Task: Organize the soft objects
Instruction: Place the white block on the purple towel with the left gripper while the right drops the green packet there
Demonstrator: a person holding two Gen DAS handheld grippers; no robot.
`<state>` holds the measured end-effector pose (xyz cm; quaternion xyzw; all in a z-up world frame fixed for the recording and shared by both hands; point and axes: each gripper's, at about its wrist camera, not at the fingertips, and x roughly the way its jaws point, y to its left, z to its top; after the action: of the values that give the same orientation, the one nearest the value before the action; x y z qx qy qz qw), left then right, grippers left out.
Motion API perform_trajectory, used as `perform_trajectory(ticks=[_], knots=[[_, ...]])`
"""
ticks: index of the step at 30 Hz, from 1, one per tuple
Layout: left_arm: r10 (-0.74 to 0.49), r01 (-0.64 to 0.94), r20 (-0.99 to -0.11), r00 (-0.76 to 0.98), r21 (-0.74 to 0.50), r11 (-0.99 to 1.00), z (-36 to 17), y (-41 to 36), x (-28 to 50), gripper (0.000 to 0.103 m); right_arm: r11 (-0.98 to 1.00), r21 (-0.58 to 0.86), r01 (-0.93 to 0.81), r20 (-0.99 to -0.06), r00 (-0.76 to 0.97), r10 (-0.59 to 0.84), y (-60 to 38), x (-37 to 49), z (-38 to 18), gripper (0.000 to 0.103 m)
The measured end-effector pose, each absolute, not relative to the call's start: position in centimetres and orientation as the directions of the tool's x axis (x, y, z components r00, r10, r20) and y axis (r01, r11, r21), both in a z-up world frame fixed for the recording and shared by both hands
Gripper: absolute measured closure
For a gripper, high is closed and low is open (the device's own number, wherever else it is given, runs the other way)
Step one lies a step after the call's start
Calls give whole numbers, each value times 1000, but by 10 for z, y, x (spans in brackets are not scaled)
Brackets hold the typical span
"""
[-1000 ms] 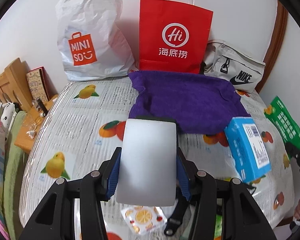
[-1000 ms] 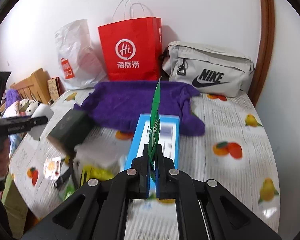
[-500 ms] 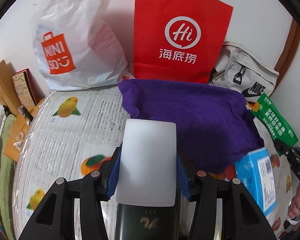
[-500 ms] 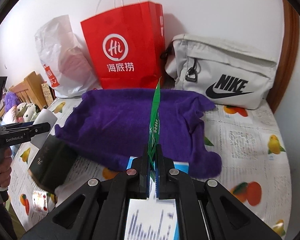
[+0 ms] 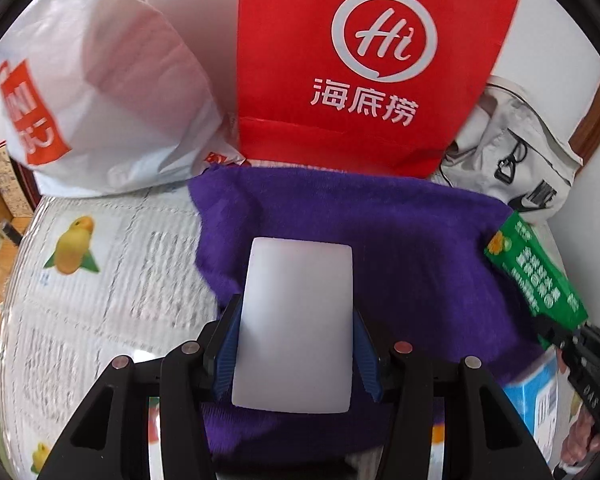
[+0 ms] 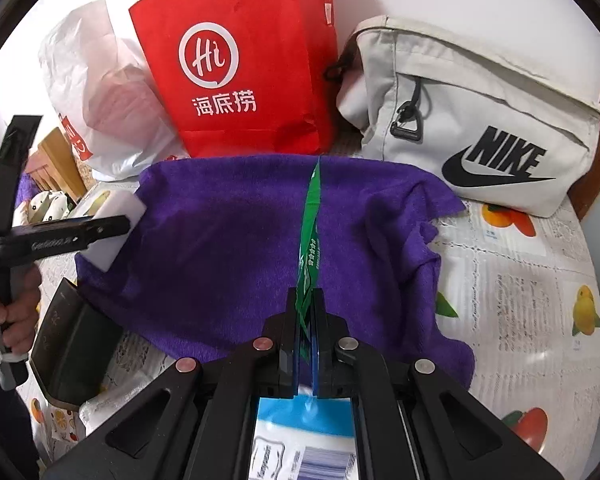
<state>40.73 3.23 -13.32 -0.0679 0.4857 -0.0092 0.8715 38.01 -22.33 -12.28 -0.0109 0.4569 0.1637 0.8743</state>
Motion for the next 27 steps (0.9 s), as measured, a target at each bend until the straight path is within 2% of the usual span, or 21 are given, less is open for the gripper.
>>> perform_trajectory(ticks=[9, 17, 19, 20, 21, 22, 23, 24, 25, 27], knots=[[-47, -77, -866, 498, -99, 992, -147, 32, 444, 54, 940, 152, -304, -834, 470, 287, -218, 399, -136, 99], [-64, -89, -873, 483, -122, 989, -153, 35, 452, 54, 943, 166, -287, -851, 442, 284, -222, 404, -145, 97], [-71, -87, -875, 479, -128, 988, -152, 35, 452, 48, 946, 162, -280, -856, 437, 276, -223, 404, -146, 97], [-75, -86, -875, 479, -131, 988, -151, 35, 452, 44, 948, 157, -277, -857, 438, 270, -223, 405, -146, 95], [-73, -86, -874, 480, -130, 988, -150, 35, 452, 35, 949, 153, -275, -855, 445, 267, -224, 404, -145, 92], [-66, -86, -874, 482, -122, 989, -148, 34, 451, 30, 950, 149, -273, -853, 450, 263, -224, 403, -145, 79], [-65, -78, -873, 484, -117, 990, -146, 33, 450, 30, 953, 143, -268, -853, 455, 256, -226, 403, -144, 62], [-60, -77, -873, 484, -110, 991, -143, 32, 447, 30, 957, 132, -257, -849, 469, 244, -228, 401, -141, 55], [-57, -79, -872, 486, -108, 991, -141, 33, 446, 30, 960, 129, -250, -841, 485, 240, -230, 399, -138, 51], [-49, -87, -869, 493, -105, 991, -135, 35, 439, 30, 961, 129, -245, -824, 513, 241, -235, 393, -129, 51]])
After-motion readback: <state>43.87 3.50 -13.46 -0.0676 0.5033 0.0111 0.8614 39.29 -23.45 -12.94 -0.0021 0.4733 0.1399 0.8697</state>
